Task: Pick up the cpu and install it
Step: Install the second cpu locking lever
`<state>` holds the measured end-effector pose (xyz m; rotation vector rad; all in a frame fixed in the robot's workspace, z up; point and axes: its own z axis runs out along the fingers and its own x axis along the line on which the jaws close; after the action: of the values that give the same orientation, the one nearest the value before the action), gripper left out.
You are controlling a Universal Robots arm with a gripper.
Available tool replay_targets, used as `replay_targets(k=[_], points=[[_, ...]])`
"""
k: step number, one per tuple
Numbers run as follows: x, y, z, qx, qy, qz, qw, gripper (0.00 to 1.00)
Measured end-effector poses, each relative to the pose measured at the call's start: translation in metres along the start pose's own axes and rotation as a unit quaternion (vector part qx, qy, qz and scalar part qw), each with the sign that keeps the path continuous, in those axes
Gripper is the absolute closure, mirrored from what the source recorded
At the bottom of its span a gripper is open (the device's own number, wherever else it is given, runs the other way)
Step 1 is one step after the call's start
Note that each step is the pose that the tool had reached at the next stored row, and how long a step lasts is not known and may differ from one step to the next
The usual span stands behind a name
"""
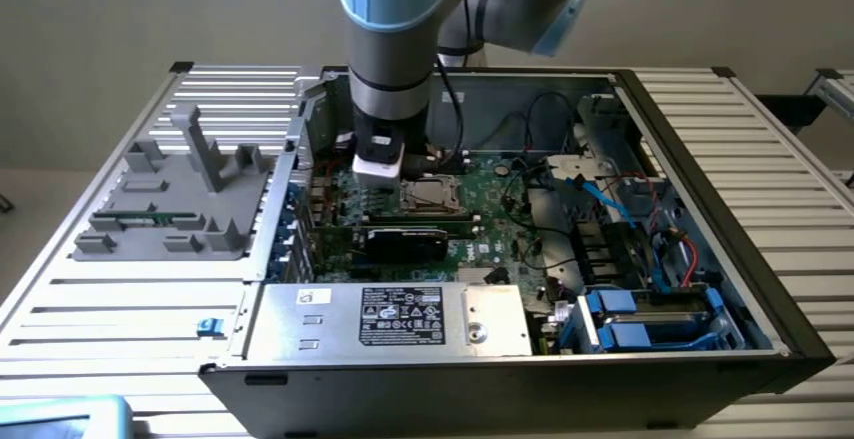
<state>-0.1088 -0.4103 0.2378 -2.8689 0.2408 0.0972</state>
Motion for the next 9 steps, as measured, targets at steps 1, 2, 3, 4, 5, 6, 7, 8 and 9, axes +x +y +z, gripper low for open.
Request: replay_targets(k=[1, 2, 3, 4, 5, 6, 7, 8, 9], points=[[0.0, -0.0012, -0.0047, 0.0001, 0.0, 0.0, 1.0, 0.89], [-0.001, -0.0024, -0.0091, 0.0001, 0.0, 0.0, 1.0, 0.89], [0.001, -0.0039, -0.0135, 0.0, 0.0, 0.0, 1.0, 0.89], [0.003, -0.0052, -0.0167, 0.0001, 0.0, 0.0, 1.0, 0.89], [0.007, -0.0063, -0.0182, 0.0001, -0.0001, 0.0, 1.0, 0.89], [0.011, -0.0071, -0.0187, 0.0001, -0.0001, 0.0, 1.0, 0.89], [0.014, -0.0076, -0.0189, 0.0, -0.0002, 0.0, 1.0, 0.89], [0.016, -0.0078, -0.019, -0.0008, -0.0002, 0.0, 1.0, 0.89], [0.016, -0.0078, -0.0188, -0.0018, -0.0002, 0.0, 1.0, 0.89]])
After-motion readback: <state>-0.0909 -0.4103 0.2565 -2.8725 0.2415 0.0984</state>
